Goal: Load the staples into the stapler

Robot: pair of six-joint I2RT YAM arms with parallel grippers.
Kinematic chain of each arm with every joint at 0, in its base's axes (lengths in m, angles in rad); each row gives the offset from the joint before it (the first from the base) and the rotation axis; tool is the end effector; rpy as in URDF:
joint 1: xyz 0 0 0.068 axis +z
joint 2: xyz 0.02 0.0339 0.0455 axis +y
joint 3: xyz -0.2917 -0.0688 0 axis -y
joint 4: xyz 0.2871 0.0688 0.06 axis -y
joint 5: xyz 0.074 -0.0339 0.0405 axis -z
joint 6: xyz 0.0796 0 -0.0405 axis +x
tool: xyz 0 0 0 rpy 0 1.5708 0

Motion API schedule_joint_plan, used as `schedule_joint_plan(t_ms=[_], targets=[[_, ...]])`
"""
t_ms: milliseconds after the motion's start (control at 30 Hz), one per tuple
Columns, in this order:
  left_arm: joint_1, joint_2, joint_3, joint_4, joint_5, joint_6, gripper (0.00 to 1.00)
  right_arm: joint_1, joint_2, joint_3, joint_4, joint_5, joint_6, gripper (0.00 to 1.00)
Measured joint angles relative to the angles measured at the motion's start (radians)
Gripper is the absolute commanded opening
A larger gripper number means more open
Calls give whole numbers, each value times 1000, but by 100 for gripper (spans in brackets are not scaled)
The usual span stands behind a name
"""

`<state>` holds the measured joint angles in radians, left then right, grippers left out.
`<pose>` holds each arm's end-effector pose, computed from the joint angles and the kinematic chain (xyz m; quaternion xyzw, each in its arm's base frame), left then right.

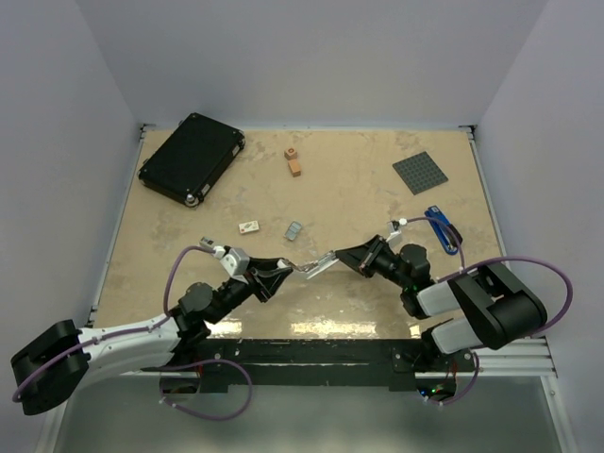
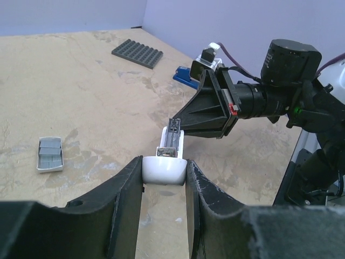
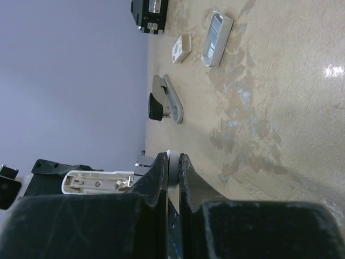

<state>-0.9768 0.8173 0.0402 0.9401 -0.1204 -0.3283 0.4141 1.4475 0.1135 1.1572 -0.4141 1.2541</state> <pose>0.1300 -0.1755 0.1925 0.1623 0.6270 -0.4311 0.6282 0.2200 0.1317 0.1121 0.1855 0.7390 0.5712 0.3053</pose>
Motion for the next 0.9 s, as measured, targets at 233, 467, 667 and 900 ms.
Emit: schedule_joint_plan(t_ms=[233,467,667,900], targets=[[0,37,0,31,-1,8,0,-4,-50,33,-99,1,-49,18],[9,33,0,61,-35,42,0,-29,-164,58,-261,37,-158,35],[13,32,9,39,-36,97,0,-30,-286,122,-453,64,-283,52],[14,38,68,-48,22,168,0,-29,-409,224,-586,7,-552,68]])
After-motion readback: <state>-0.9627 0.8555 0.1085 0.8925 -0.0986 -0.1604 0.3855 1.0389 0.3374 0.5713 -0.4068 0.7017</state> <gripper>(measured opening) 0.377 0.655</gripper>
